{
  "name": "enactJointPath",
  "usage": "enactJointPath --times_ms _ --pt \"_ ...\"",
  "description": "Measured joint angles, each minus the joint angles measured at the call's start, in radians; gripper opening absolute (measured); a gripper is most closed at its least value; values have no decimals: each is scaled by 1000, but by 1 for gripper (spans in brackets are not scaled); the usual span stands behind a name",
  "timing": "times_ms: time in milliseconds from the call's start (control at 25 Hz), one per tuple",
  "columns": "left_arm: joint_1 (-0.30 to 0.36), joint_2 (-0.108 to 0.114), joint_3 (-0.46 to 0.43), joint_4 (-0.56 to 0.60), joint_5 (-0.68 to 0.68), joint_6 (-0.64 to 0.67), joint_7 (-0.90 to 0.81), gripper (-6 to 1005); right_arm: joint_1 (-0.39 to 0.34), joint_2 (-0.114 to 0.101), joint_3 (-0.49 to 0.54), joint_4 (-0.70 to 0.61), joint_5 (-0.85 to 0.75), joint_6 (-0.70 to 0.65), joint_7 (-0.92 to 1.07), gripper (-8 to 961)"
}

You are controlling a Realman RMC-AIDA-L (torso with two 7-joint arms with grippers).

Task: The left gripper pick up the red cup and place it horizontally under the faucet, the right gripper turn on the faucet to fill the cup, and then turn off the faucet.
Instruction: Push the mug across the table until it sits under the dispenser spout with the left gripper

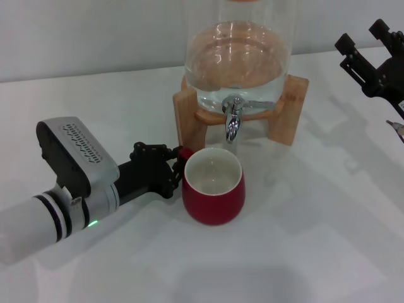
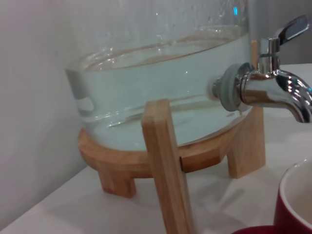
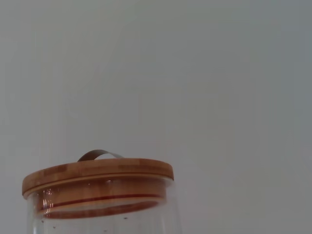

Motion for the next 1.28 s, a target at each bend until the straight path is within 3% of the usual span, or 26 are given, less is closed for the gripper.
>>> enactJointPath --times_ms 1280 --pt "23 3 2 -46 -3 40 1 185 -10 -2 0 -2 0 -2 0 828"
